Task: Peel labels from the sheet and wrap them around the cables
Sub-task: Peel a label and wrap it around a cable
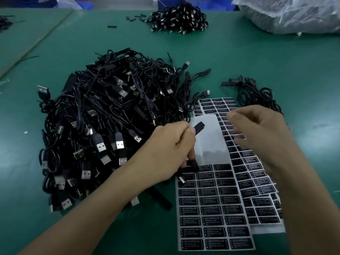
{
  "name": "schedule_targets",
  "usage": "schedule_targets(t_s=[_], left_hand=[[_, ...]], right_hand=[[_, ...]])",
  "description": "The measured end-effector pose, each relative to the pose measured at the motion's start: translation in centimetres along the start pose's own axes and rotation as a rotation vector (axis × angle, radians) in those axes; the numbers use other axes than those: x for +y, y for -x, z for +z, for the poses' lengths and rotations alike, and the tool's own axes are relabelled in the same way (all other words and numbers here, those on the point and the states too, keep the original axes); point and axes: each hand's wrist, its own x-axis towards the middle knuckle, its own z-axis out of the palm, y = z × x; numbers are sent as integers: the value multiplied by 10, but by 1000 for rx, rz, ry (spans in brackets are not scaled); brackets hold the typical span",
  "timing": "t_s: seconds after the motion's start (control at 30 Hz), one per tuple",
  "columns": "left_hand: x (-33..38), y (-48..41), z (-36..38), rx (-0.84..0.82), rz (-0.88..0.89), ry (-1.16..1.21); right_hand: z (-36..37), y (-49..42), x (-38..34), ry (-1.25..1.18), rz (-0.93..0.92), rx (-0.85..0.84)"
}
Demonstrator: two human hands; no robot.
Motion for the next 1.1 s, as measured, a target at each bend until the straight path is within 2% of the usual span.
schedule_targets(t_s=[0.13,0.27,0.37,0.47,0.53,0.6,0.83,1.1], left_hand=[[-3,1,4,4,-1,-135],[-3,1,5,-49,17,-335],[-5,0,6,-19,23,-403],[-5,-1,6,-2,47,-441],[-5,-1,6,-8,59,-481],[-6,0,8,5,82,-561],[-8,-1,8,97,93,-469],[-11,-1,6,60,54,-427]], right_hand=[[-6,0,-7,-295,262,-80],[-5,-1,-6,-411,365,-195],[1,0,-1,-236,308,-334],[9,4,2,-12,148,-492],[14,4,5,105,50,-464],[17,4,7,166,28,-426],[14,2,5,63,60,-352],[14,5,1,2,150,-465]])
